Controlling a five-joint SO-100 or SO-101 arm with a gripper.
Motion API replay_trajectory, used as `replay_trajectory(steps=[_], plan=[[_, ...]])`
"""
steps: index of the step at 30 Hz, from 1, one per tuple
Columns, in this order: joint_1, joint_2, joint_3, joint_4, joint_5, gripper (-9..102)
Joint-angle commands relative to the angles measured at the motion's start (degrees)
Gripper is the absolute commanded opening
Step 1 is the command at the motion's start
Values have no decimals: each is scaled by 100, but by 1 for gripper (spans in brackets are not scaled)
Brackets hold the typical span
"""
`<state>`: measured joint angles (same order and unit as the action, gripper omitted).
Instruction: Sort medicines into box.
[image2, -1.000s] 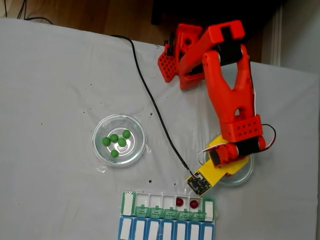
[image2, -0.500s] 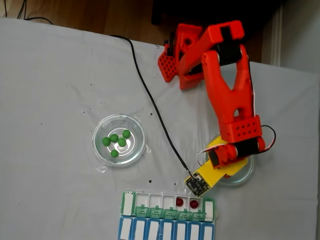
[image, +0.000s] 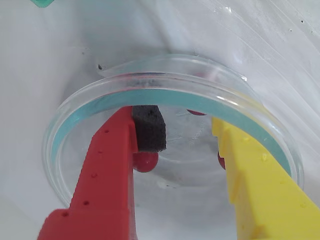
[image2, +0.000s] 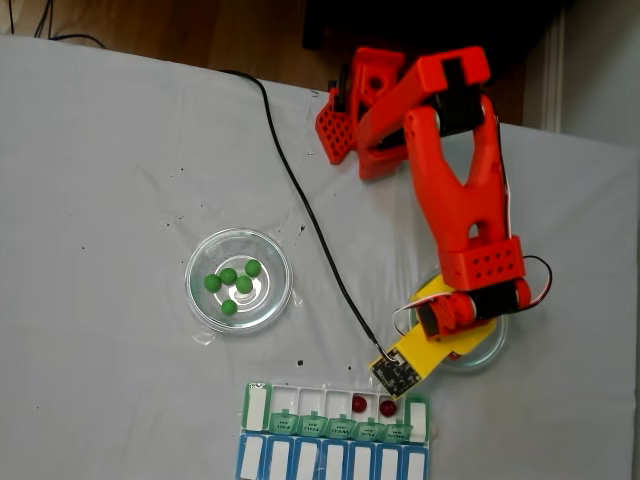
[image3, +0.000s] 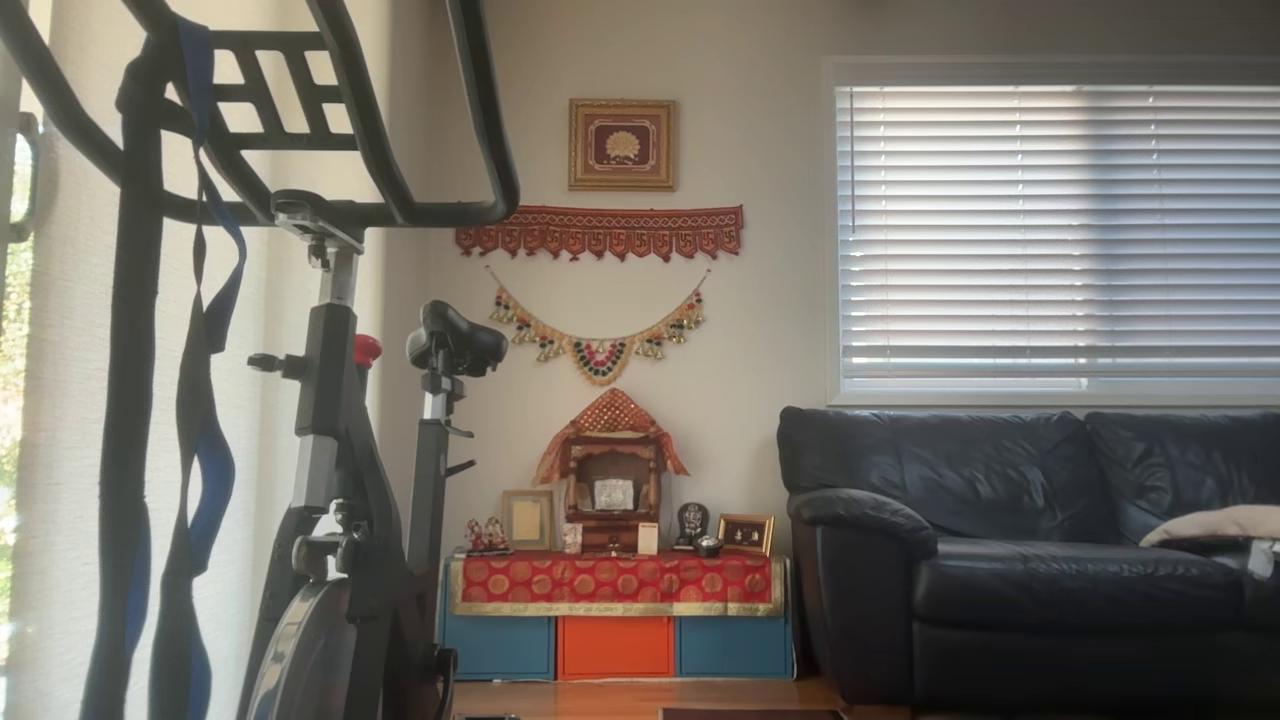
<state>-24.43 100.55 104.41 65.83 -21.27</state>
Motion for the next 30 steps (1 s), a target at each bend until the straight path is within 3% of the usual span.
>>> replay_trajectory(steps=[1, 14, 30], plan=[[114, 53, -422, 35, -123, 18], [167, -105, -510, 35, -360, 18], [220, 53, -439, 26, 62, 20]])
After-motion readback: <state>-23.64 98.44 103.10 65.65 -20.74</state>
